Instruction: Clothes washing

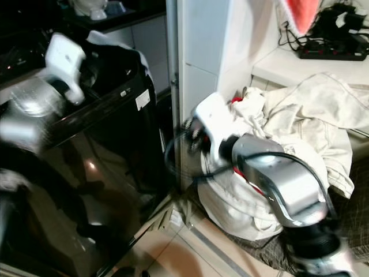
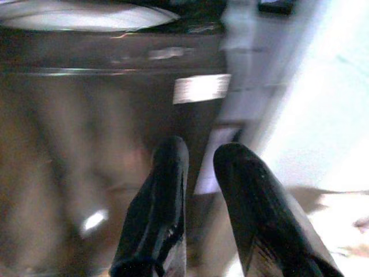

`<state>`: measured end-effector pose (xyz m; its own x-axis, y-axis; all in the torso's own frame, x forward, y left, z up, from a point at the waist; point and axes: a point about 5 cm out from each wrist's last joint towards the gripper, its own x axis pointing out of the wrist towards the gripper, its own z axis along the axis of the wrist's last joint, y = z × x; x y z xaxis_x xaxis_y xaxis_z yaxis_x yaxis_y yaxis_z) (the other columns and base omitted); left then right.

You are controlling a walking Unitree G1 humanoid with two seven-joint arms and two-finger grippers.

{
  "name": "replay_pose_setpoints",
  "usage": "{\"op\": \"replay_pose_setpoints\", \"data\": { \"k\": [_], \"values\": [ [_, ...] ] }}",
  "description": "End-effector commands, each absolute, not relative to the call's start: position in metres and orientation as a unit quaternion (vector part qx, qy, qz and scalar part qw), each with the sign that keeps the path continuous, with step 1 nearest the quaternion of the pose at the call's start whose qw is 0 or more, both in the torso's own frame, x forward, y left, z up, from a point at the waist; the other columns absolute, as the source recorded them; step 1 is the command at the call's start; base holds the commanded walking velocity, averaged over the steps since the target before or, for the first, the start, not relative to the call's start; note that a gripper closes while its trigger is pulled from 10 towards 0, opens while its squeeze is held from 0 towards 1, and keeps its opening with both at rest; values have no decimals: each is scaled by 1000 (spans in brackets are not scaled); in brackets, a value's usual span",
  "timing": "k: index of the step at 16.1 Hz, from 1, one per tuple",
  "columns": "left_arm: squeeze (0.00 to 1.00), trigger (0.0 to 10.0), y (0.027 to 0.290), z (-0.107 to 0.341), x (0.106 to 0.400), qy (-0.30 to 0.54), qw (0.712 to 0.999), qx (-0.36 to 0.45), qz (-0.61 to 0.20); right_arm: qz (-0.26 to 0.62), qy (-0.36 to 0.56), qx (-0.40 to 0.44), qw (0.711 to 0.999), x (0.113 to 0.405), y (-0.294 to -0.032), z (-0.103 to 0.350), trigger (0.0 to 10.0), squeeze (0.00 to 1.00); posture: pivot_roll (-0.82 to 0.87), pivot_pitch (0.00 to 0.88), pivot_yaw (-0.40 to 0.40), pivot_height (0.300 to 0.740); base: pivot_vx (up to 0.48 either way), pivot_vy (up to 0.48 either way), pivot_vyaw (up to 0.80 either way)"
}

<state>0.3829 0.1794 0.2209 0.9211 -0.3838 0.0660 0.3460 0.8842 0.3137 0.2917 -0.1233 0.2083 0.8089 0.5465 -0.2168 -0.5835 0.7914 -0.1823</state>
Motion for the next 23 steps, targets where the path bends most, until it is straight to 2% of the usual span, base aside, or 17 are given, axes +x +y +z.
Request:
{"op": "replay_pose_setpoints", "data": {
  "k": [1,2,3,5,7,10,12,23],
  "values": [
    [0,10000,165,204,372,-52,978,86,-185,197,47,-117,972,302,-136,213,10000,0,27,0,61,740,0,0,0],
    [0,10000,156,194,364,-46,982,55,-176,161,44,-104,980,303,-139,211,10000,0,25,0,59,740,0,0,0],
    [0,10000,156,178,359,-26,990,32,-132,114,38,-105,987,304,-145,207,10000,0,25,0,58,740,0,0,0],
    [0,10000,158,157,344,-4,995,41,-90,63,36,-127,989,300,-154,193,10000,0,21,0,57,740,0,0,0],
    [0,10000,150,155,331,-15,992,69,-108,62,37,-119,990,297,-155,189,10000,0,18,0,54,740,0,0,0],
    [0,10000,143,159,319,-27,992,59,-113,86,51,-51,994,290,-149,176,10000,0,27,0,41,740,0,0,0],
    [0,10000,147,161,312,-27,991,63,-115,93,69,-60,992,282,-150,163,10000,0,34,0,33,740,0,0,0],
    [0,10000,144,163,307,-13,990,63,-123,125,70,-56,988,277,-142,161,10000,0,30,0,35,740,306,0,0]
  ]
}}
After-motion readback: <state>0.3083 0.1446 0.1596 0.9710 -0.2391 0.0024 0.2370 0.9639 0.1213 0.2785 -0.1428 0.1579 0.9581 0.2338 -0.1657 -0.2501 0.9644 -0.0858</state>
